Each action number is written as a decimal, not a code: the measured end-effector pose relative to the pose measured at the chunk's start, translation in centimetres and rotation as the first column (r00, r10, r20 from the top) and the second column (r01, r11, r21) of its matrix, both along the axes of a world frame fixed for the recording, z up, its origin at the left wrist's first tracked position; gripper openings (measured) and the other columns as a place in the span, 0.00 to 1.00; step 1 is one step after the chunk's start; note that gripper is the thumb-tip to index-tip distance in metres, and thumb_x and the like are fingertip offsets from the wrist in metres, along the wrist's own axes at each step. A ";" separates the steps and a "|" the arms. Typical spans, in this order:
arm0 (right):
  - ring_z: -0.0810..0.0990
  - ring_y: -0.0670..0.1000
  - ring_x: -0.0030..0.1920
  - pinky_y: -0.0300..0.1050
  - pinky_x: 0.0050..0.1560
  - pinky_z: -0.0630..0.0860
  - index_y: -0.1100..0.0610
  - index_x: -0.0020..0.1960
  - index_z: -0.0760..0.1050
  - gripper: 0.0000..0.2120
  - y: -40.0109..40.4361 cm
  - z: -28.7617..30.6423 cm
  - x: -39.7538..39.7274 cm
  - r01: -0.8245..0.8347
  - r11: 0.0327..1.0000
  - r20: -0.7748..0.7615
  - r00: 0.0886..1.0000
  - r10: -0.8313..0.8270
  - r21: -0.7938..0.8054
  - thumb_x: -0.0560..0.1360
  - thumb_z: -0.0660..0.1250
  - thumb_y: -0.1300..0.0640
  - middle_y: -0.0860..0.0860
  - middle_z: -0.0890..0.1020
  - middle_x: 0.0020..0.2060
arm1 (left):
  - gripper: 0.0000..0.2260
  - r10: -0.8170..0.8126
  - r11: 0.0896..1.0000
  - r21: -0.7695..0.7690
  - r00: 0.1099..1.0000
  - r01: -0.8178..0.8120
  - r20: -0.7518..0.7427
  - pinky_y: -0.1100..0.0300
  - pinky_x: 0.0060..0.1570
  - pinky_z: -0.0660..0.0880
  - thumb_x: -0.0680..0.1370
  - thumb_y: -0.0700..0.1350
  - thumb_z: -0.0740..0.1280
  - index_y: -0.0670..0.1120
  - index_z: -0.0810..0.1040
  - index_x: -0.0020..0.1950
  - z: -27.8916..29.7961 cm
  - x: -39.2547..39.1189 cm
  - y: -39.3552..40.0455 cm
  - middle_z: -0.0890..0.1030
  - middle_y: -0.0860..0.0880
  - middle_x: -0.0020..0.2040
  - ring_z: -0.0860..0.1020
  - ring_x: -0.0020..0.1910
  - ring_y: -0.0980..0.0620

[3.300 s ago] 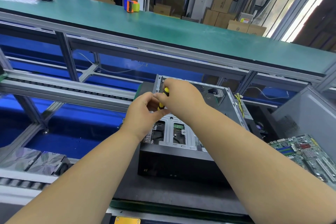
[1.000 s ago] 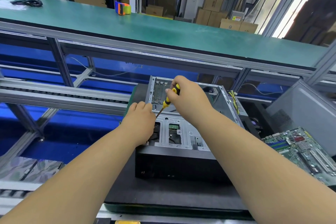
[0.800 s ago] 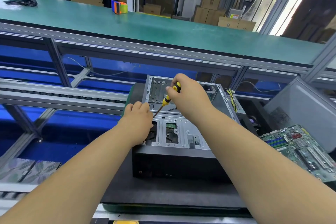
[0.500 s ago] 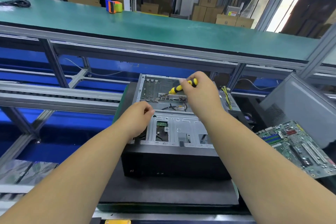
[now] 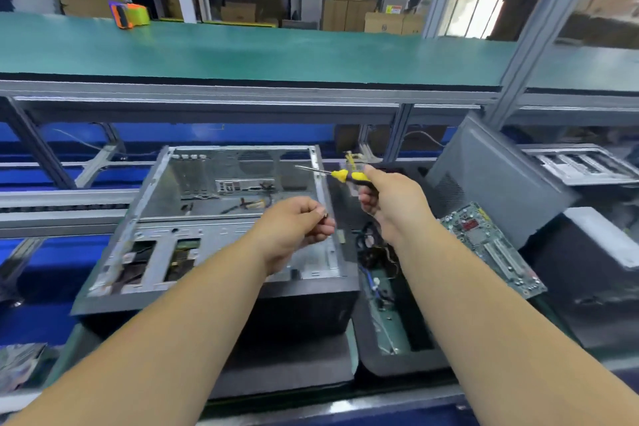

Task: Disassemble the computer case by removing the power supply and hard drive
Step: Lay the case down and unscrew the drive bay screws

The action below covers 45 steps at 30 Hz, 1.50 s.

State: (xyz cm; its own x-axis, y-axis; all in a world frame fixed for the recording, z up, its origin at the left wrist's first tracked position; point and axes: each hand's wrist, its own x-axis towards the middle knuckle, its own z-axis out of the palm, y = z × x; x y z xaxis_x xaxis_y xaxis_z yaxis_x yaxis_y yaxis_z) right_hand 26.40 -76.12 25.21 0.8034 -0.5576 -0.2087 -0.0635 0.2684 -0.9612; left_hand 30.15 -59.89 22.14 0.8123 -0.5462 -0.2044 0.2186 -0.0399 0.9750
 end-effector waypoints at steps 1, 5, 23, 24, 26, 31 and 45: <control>0.73 0.45 0.23 0.37 0.28 0.73 0.59 0.44 0.77 0.08 -1.6 -0.2 -0.5 0.016 1.000 0.001 1.000 -0.016 0.008 0.79 0.68 0.56 0.50 0.77 0.26 | 0.10 -0.019 1.000 0.016 1.000 0.019 0.024 0.67 0.35 0.77 0.82 0.36 0.61 0.42 0.75 0.42 0.0 -0.5 -1.8 0.82 0.49 0.34 0.80 0.31 0.59; 0.73 0.45 0.24 0.39 0.29 0.72 0.62 0.46 0.79 0.09 -7.2 -1.4 -2.3 0.051 0.999 -0.036 0.998 -0.051 -0.003 0.79 0.67 0.55 0.51 0.77 0.28 | 0.08 -0.123 0.964 0.262 0.961 0.056 0.249 0.62 0.41 0.78 0.80 0.35 0.64 0.44 0.74 0.42 -0.9 -1.9 -7.8 0.81 0.47 0.37 0.80 0.34 0.55; 0.74 0.45 0.28 0.37 0.29 0.69 0.57 0.48 0.79 0.05 -10.2 -3.7 -1.4 -0.199 0.979 -0.188 0.961 0.203 0.042 0.78 0.67 0.56 0.48 0.85 0.31 | 0.04 -0.312 0.721 0.652 0.731 -0.234 0.607 0.55 0.50 0.76 0.76 0.48 0.70 0.56 0.76 0.45 -1.9 -2.8 -8.3 0.77 0.57 0.46 0.77 0.46 0.55; 0.72 0.45 0.30 0.38 0.31 0.66 0.56 0.48 0.79 0.05 -9.9 -4.2 -1.0 -0.219 0.976 -0.215 0.952 0.216 0.010 0.79 0.66 0.55 0.48 0.86 0.34 | 0.04 -0.265 0.751 0.613 0.737 -0.246 0.621 0.57 0.49 0.76 0.76 0.47 0.70 0.55 0.77 0.45 -1.8 -2.7 -7.4 0.78 0.57 0.46 0.78 0.46 0.56; 0.70 0.46 0.33 0.41 0.35 0.63 0.55 0.46 0.80 0.07 -9.2 -5.6 -0.4 -0.273 0.961 -0.253 0.934 0.253 -0.047 0.79 0.65 0.56 0.46 0.87 0.38 | 0.04 -0.173 0.796 0.536 0.743 -0.282 0.647 0.63 0.47 0.74 0.76 0.46 0.70 0.55 0.78 0.44 -1.7 -2.5 -5.6 0.79 0.57 0.45 0.78 0.45 0.58; 0.74 0.43 0.23 0.34 0.22 0.66 0.61 0.48 0.76 0.05 -7.0 -8.7 -0.4 -0.340 0.932 -0.321 0.903 0.285 -0.128 0.79 0.63 0.67 0.56 0.82 0.36 | 0.07 -0.054 0.820 0.458 0.750 -0.343 0.659 0.73 0.38 0.66 0.76 0.43 0.70 0.55 0.79 0.43 -1.8 -1.9 -0.8 0.80 0.58 0.42 0.76 0.41 0.66; 0.77 0.55 0.43 0.49 0.52 0.80 0.57 0.48 0.75 0.04 -3.2 -16.1 -1.0 -0.686 0.677 -0.823 0.527 0.211 -0.266 0.74 0.69 0.59 0.56 0.79 0.44 | 0.06 -0.056 0.821 0.467 0.768 -0.329 0.638 0.65 0.36 0.69 0.77 0.44 0.69 0.56 0.80 0.43 -2.3 1.0 5.4 0.79 0.59 0.42 0.75 0.39 0.67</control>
State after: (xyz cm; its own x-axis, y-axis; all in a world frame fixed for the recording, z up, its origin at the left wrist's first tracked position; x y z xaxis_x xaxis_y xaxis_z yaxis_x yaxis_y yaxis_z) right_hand 25.39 -79.29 9.11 0.7013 -0.3554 -0.6179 -0.6996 -0.5096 -0.5009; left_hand 31.11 -54.45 19.87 0.9158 -0.3773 0.1379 -0.3550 -0.5993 0.7175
